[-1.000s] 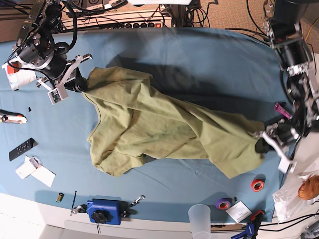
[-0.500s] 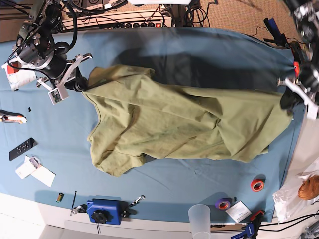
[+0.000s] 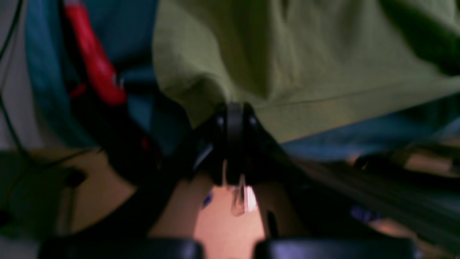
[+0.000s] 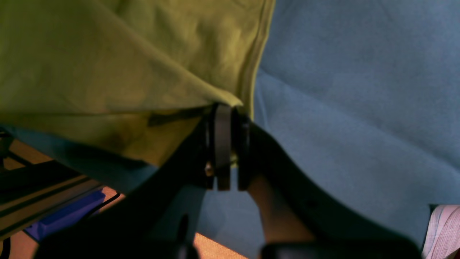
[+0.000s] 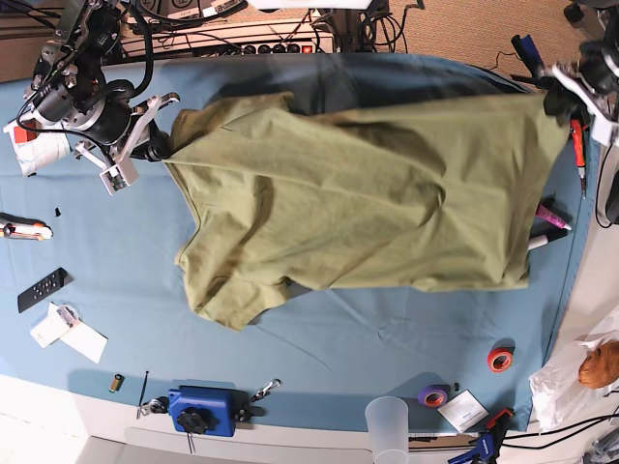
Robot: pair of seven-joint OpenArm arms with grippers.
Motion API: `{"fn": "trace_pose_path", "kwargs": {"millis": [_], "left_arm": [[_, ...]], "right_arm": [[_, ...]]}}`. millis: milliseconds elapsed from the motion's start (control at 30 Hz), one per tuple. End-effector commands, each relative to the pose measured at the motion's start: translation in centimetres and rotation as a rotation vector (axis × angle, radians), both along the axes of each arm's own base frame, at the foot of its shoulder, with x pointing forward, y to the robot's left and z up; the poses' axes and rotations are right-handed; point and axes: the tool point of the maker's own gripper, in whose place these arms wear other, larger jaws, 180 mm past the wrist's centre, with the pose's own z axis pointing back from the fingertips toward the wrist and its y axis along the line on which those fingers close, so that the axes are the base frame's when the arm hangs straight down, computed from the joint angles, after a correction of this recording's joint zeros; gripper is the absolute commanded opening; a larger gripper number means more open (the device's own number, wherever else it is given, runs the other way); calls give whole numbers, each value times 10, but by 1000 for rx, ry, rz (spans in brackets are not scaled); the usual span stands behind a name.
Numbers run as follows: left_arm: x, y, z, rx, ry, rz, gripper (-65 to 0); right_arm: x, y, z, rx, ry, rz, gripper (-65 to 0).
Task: Layout the t-shirt on the table in an organized manner, then fold the t-shirt properly
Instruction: 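Drag the shirt hem away from the right gripper with the left gripper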
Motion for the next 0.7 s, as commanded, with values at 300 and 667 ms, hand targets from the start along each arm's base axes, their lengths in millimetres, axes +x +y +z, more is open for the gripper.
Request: {"fn": "trace_pose_path", "kwargs": {"millis": [300,667], "left_arm": [[1,4,8,8,-27,2,-650],[0,4,8,8,-26,3,-650]], "right_arm": [[3,1,10,8,-36,17,-650],[-16,2,6,33,13,63,-650]]}}
